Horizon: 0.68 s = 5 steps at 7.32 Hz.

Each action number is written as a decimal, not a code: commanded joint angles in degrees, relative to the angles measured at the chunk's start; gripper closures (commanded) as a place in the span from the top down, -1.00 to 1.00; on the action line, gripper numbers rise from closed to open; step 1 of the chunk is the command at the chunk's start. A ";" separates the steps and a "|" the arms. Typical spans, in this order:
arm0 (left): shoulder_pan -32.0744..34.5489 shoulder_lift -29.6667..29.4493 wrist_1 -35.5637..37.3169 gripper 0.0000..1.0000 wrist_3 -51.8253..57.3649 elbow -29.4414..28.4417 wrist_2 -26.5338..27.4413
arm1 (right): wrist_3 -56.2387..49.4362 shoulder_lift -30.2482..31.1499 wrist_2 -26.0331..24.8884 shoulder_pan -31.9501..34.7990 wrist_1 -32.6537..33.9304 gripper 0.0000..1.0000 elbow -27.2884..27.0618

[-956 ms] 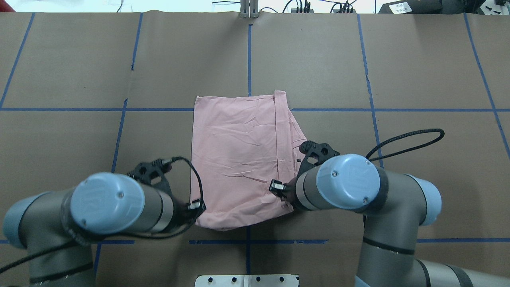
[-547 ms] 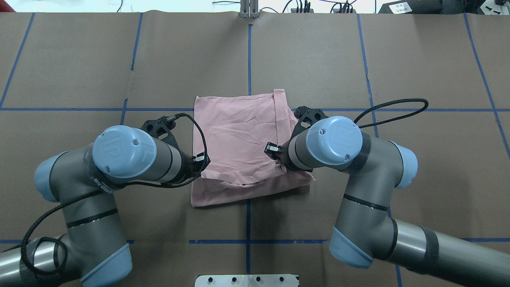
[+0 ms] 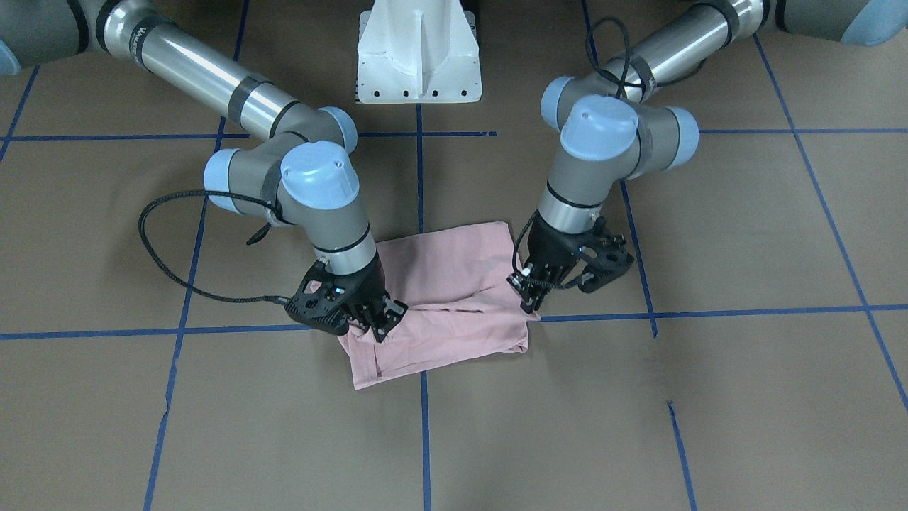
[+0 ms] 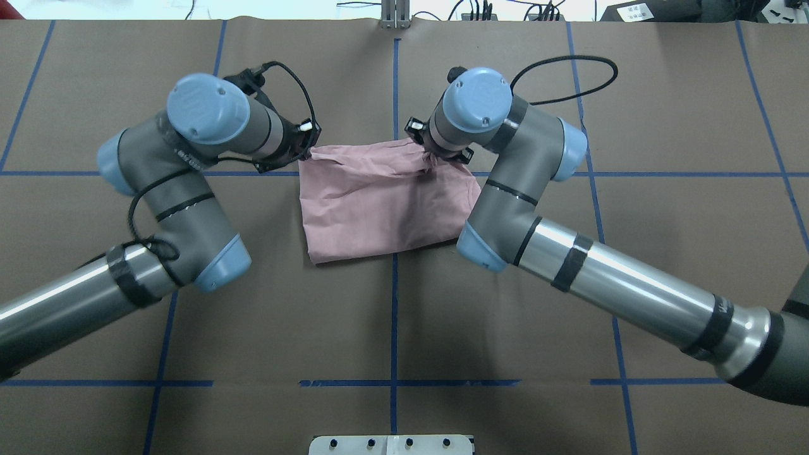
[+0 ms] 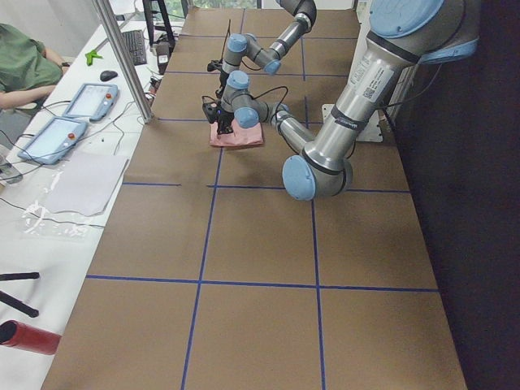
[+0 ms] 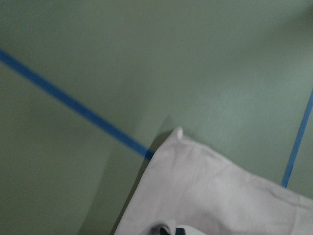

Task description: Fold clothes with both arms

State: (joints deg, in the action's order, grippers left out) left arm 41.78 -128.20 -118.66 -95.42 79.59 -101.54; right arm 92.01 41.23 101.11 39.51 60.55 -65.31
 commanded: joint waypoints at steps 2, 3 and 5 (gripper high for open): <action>3.22 -1.70 -5.26 1.00 5.68 -6.46 -0.06 | -5.78 -1.77 0.57 4.95 -4.47 1.00 7.21; 4.09 -1.70 -5.26 1.00 6.55 -6.29 -0.23 | -6.39 -1.77 2.84 6.79 -4.30 1.00 7.39; 9.95 -0.48 -4.65 1.00 16.70 -5.41 -9.65 | -15.76 -0.98 11.26 13.45 -1.51 1.00 6.87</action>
State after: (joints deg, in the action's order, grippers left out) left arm 47.90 -129.51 -123.62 -84.85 73.65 -104.82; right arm 81.44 39.73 107.33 48.83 56.98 -58.15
